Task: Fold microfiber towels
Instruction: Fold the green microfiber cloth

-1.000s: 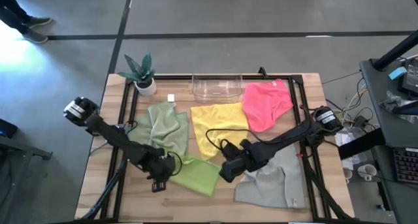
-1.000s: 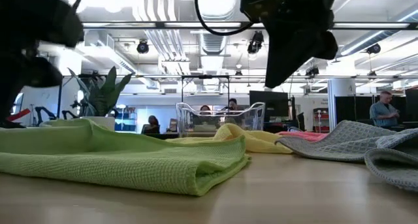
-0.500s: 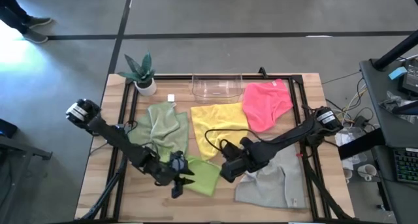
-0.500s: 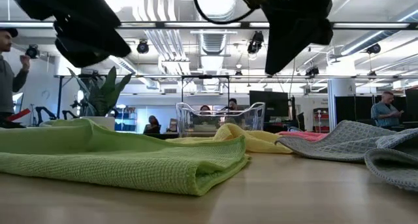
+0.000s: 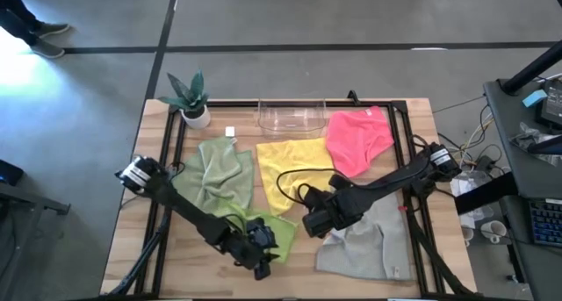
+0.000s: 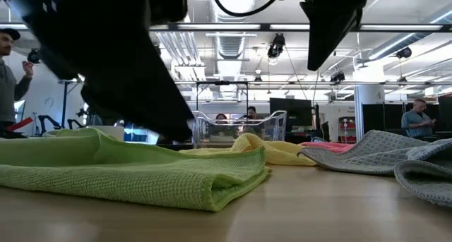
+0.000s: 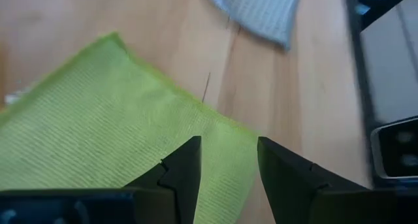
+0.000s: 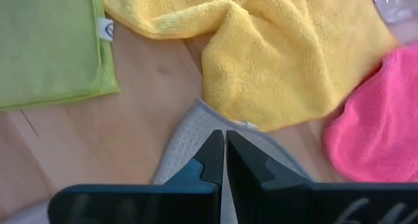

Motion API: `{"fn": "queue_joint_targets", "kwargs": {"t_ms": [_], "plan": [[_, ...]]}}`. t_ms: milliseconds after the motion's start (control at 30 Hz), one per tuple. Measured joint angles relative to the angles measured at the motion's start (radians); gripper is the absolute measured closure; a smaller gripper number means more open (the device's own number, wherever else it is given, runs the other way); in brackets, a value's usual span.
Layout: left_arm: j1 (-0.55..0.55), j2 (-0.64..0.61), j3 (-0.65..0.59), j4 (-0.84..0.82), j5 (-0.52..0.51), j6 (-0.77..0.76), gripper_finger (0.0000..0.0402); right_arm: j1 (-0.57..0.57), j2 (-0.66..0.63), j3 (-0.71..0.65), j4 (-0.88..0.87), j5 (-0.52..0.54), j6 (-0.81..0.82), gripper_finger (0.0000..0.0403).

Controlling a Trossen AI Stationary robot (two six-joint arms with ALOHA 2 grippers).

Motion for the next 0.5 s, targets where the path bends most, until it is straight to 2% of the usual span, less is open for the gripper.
{"fn": "queue_joint_targets", "kwargs": {"t_ms": [267,367,500], "plan": [[0.000,0.087,0.050,-0.002,0.034,-0.079,0.0267,0.000,0.000,0.000,0.000,0.000,-0.088,0.0394],[-0.005,0.084,0.054,-0.060,0.103,-0.110,0.0267,0.000,0.000,-0.003,0.001,0.000,-0.096,0.0394],[-0.028,0.069,0.057,-0.160,0.260,-0.102,0.0275,0.000,0.000,-0.006,0.000,0.000,-0.098,0.0394]]}}
